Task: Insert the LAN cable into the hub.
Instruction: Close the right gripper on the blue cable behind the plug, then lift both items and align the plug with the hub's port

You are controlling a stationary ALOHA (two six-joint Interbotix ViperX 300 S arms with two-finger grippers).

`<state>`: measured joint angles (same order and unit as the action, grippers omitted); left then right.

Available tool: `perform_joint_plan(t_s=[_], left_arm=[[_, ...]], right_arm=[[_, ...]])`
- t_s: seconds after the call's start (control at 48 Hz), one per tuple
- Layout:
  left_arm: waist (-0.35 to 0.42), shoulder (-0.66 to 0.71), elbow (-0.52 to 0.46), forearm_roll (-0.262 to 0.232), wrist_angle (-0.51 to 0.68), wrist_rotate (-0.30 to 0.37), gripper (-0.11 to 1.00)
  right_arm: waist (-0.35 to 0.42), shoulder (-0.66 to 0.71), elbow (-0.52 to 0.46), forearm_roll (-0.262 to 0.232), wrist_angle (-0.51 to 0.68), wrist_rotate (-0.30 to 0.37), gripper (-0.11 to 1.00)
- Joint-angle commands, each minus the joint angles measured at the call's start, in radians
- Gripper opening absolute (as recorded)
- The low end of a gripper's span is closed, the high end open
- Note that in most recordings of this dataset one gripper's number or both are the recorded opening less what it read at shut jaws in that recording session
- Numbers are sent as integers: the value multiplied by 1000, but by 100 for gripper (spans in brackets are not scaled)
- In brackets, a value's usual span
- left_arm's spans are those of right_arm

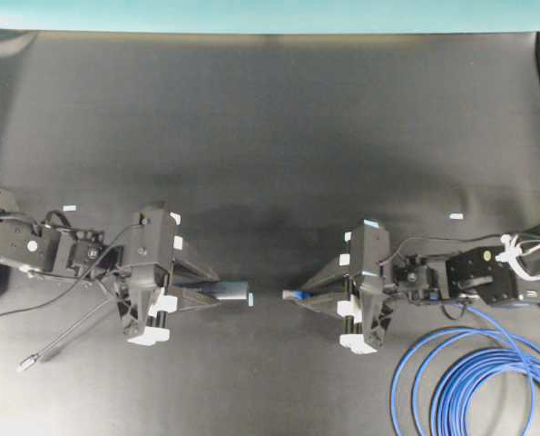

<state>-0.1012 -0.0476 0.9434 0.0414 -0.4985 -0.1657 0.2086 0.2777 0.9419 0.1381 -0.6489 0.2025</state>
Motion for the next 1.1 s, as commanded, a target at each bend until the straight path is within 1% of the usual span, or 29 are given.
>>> perform_joint_plan(t_s=[0.0, 0.104, 0.229, 0.291, 0.354, 0.396, 0.521, 0.666, 0.874, 1.083], left_arm=[[-2, -14, -20, 3, 12, -2, 28], [-2, -17, -38, 3, 78, -2, 28], [-2, -25, -91, 3, 222, 5, 28], [0, -26, -127, 3, 296, 15, 28], [3, -26, -150, 3, 331, 23, 28], [6, -23, -158, 3, 334, 31, 28], [11, -20, -170, 3, 327, 52, 28], [14, -20, -172, 3, 307, 55, 28], [25, -18, -173, 3, 304, 55, 28], [38, -14, -172, 3, 304, 60, 28]], right_arm=[[12, -23, -2, -3, 17, -3, 13], [3, -87, -11, -3, 98, -6, 13], [-14, -173, -25, -5, 221, -9, 13], [-25, -215, -32, -12, 268, -12, 13], [-41, -252, -48, -28, 316, -14, 13], [-48, -262, -58, -35, 337, -20, 13], [-66, -265, -100, -35, 383, -57, 13], [-74, -247, -143, -35, 408, -78, 13], [-74, -227, -184, -38, 411, -84, 13], [-66, -225, -186, -38, 411, -84, 13]])
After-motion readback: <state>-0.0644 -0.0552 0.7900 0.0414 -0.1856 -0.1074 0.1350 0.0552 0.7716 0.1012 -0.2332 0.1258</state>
